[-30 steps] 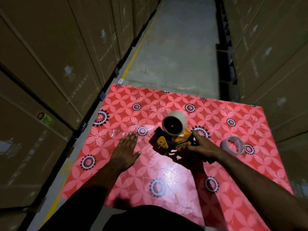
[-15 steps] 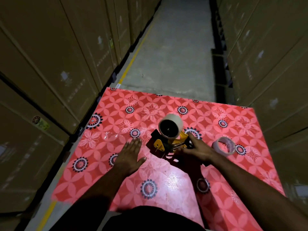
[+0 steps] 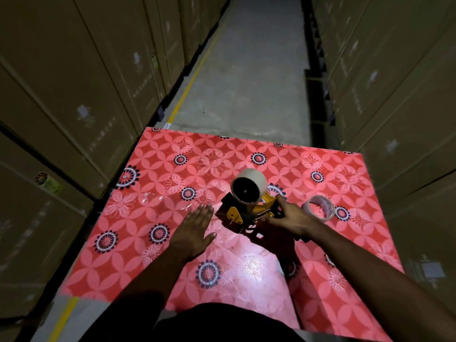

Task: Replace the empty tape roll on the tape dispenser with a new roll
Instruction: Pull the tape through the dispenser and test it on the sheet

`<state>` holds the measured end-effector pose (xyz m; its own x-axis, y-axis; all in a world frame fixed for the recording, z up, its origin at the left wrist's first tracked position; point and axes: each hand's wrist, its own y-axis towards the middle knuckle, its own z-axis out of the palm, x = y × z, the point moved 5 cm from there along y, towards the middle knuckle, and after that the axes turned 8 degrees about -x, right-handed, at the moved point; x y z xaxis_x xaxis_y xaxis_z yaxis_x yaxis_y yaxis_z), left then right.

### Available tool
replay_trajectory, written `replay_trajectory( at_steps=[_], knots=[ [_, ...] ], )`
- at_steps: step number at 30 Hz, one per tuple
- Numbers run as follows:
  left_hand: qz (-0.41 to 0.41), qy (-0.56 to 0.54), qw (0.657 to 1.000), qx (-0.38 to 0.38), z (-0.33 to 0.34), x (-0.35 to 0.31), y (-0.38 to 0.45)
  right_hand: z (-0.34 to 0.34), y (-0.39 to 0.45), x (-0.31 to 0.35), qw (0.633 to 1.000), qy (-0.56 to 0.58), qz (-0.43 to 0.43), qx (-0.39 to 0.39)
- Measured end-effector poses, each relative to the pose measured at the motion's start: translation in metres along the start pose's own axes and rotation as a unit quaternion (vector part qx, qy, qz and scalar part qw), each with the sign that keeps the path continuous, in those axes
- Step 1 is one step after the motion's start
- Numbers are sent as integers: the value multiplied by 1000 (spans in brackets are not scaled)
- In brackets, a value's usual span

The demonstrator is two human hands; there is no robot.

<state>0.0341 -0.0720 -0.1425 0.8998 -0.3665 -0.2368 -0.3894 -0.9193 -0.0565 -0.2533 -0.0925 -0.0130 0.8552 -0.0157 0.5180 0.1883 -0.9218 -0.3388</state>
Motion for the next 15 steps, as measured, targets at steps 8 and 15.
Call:
replay_trajectory(
  at_steps=[8,15],
  knots=[
    [-24,-14,999,17,3,3,2,8,1,24,991,-135,-20,12],
    [-25,-13,1000,-11,-2,1,-1,25,8,72,955,-293,-27,-43]
  ],
)
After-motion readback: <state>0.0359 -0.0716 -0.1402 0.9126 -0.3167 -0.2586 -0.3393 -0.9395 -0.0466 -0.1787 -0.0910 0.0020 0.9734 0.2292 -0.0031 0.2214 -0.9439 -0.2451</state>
